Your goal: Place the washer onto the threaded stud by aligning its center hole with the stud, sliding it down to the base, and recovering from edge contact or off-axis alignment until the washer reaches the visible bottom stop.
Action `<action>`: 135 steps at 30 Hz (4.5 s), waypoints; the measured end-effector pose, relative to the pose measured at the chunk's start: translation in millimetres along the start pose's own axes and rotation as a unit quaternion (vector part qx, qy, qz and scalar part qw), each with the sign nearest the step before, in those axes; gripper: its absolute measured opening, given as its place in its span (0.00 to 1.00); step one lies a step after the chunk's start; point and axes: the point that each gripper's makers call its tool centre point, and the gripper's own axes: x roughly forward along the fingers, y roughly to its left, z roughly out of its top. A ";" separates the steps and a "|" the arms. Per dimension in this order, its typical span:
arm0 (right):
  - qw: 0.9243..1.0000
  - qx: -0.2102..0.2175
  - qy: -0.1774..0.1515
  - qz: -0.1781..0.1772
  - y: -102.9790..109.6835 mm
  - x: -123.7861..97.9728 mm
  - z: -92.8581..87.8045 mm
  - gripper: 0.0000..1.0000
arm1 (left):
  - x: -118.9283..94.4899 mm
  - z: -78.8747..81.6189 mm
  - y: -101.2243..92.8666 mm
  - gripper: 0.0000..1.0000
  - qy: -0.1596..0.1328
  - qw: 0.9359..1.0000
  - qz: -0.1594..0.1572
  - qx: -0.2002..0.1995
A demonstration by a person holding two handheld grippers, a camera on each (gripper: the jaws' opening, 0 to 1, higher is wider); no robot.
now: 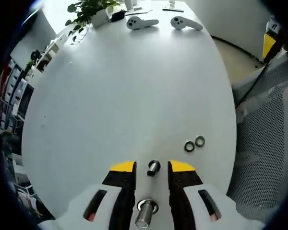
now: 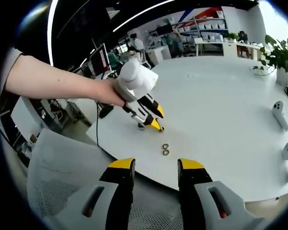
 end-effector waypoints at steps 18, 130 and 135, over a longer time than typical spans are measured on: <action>1.000 -0.004 0.002 0.003 2.3 0.0 -0.3 0.37 | -16.6 38.9 -52.2 0.24 -0.039 0.997 -0.003 0.067; 1.000 0.006 -0.008 -0.006 -2.9 -1.4 2.3 0.36 | -35.1 15.2 -14.7 0.08 -0.030 0.999 0.020 0.021; 1.000 0.006 -0.007 -0.007 -3.1 -1.2 2.1 0.36 | -37.2 12.7 -5.1 0.08 -0.022 0.999 0.031 0.027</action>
